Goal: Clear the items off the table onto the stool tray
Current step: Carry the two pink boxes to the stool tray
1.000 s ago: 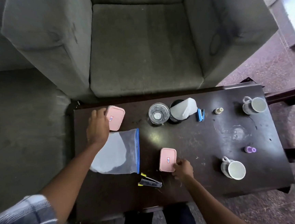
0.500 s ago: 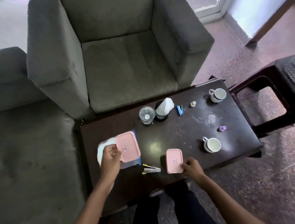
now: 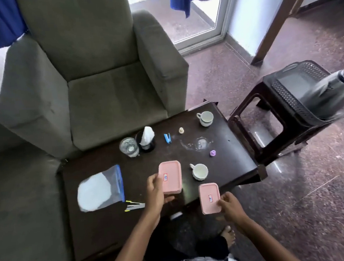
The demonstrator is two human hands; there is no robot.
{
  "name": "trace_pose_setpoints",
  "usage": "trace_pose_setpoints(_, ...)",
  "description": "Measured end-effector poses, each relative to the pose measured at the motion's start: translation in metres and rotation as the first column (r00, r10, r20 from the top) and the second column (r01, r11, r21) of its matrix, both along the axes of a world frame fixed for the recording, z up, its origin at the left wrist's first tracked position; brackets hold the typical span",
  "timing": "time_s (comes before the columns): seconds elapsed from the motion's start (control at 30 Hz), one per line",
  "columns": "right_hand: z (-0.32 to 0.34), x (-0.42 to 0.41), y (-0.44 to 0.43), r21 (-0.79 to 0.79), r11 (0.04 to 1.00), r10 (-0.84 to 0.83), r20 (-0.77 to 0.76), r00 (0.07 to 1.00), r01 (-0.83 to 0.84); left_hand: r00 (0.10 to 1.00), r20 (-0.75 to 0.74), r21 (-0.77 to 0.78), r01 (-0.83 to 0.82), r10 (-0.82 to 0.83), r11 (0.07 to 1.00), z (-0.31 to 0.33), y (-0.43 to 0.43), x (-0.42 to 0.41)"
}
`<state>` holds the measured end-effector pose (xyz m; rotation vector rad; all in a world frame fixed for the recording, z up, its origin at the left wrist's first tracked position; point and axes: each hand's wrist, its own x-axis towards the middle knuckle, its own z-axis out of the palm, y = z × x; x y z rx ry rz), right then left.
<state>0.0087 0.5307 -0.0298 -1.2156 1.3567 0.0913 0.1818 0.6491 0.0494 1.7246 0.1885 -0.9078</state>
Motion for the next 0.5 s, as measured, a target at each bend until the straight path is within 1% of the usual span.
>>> trace_pose_setpoints(0.1, 0.007, -0.043, -0.048, -0.046, 0.999, 0.0, 0.019, 1.0, 0.001, 1.0, -0.026, -0.023, -0.014, 0.013, 1.0, 0.007, -0.037, -0.043)
trace_pose_setpoints(0.2, 0.01, -0.073, -0.089, -0.036, 0.998, -0.049, 0.044, 0.998, 0.051, 0.992, -0.112, -0.071, -0.062, 0.054, 0.996, 0.014, -0.06, -0.072)
trace_pose_setpoints(0.37, 0.016, -0.081, -0.145, 0.061, 0.984, -0.175, 0.119, 0.977, 0.169, 0.974, -0.226, -0.138, -0.045, 0.013, 0.989, 0.017, -0.102, -0.095)
trace_pose_setpoints(0.5, 0.021, -0.077, -0.194, 0.113, 0.977, -0.197, 0.152, 0.968, 0.181, 0.951, -0.308, -0.18, -0.044, -0.013, 0.983, 0.007, -0.143, -0.099)
